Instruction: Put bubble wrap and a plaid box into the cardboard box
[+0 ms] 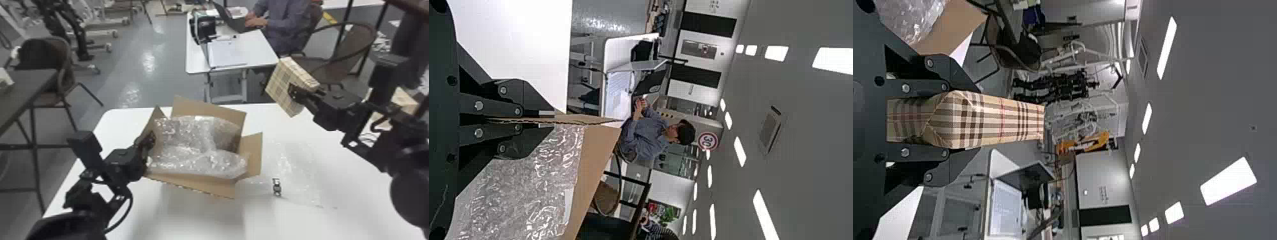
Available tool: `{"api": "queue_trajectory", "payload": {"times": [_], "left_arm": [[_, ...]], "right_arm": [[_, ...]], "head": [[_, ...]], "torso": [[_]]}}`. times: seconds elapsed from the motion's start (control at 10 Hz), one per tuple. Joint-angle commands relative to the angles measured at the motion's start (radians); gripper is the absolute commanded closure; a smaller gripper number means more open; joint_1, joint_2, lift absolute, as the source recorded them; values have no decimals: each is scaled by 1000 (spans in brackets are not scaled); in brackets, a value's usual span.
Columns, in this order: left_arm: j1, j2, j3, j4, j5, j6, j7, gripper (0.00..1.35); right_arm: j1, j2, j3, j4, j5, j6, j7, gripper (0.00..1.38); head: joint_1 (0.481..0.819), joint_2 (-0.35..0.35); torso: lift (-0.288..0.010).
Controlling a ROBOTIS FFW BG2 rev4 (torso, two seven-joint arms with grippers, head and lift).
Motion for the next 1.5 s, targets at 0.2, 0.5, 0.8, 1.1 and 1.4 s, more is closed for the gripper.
{"api": "queue_trajectory", "payload": {"times": [0.2,0.5,0.8,1.1,1.4], "left_arm": [[-16,-2,-14,-5,3,-2,0,1210],[-30,0,-23,-8,1,-9,-5,1210],[-39,2,-28,-11,3,-14,-8,1210],[-42,5,-31,-11,0,-15,-8,1210],[-41,5,-30,-11,0,-15,-8,1210]], "right_arm": [[-112,-12,156,122,-132,5,38,1072],[-182,-15,245,248,-221,31,73,1072],[-257,0,340,425,-238,68,157,1072],[-299,17,387,524,-212,50,220,78],[-257,17,288,371,-126,36,202,185]], "head": [[607,207],[607,252],[624,280],[659,316],[648,311]], "torso": [[-108],[-108],[-108],[-108],[-108]]}}
